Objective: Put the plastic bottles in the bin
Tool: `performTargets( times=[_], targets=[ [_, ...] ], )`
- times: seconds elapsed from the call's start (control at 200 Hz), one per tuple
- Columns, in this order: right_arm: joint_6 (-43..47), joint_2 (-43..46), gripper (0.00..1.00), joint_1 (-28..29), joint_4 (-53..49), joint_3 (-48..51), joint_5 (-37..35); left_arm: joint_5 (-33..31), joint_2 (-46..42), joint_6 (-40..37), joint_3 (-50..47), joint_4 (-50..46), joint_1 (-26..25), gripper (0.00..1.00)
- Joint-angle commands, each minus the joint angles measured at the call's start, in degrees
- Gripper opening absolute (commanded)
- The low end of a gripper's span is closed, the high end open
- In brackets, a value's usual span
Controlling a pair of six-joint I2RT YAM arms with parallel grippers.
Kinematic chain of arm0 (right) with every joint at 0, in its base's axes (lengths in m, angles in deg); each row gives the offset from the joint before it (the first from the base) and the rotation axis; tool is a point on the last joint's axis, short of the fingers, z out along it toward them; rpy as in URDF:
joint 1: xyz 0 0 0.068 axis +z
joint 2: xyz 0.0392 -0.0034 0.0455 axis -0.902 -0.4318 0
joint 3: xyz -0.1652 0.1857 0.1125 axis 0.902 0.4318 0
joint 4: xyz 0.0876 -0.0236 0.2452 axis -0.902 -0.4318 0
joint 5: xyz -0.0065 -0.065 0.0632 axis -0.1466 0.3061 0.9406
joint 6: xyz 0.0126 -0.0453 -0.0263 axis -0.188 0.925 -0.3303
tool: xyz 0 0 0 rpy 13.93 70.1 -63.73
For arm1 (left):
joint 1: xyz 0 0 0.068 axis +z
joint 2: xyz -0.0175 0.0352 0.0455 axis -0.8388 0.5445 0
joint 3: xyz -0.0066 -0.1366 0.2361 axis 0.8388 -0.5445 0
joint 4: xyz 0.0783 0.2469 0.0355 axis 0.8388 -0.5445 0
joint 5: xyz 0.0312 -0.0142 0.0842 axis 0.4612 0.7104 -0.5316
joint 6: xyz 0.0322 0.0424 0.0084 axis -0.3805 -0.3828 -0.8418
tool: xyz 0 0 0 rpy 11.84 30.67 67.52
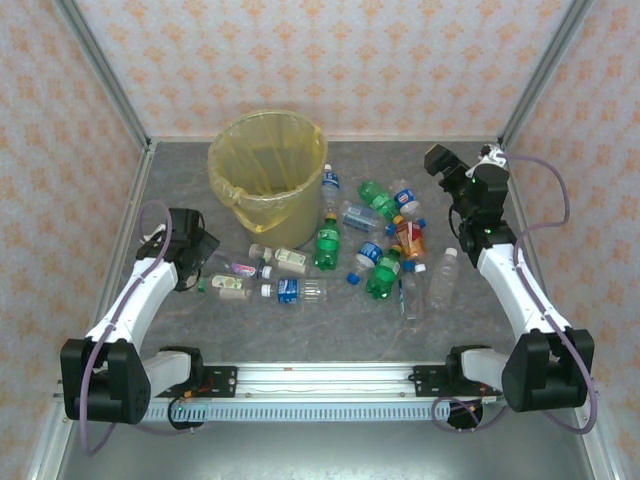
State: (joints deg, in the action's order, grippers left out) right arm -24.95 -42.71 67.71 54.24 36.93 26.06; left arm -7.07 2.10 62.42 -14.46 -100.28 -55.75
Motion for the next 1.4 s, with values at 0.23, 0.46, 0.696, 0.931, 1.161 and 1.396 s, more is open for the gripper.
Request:
performTargets(
  times=[0.23,0.46,0.696,0.931,1.161,1.396],
  targets=[
    [3.0,2.7,1.0,1.8,-0.73,-1.38,2.07,9.89,-2.95,4.74,-5.42,-1.4,7.5,0.96],
    [3.65,4.35,1.0,1.97,-1.51,-0.24,2.25,9.56,-3.04,8.23,-7.21,1.02,9.31,0.74],
    [3.4,5.75,1.0,1.98,-2.14,-0.19,2.87,9.59,-0.8,8.06,-8.13,3.83,9.68,0.68],
    [2.82,7.2,1.0,2.07,-2.34,0.99,2.34,11.78,3.31,6.47,-9.62,4.67,9.65,0.73],
    [2.35,8.13,1.0,2.22,-2.59,1.21,2.01,13.29,5.62,6.16,-11.73,7.79,10.33,0.73],
    [2.44,9.4,1.0,2.34,-3.72,1.83,1.27,12.81,7.75,4.89,-11.49,8.39,11.13,0.61]
  ],
)
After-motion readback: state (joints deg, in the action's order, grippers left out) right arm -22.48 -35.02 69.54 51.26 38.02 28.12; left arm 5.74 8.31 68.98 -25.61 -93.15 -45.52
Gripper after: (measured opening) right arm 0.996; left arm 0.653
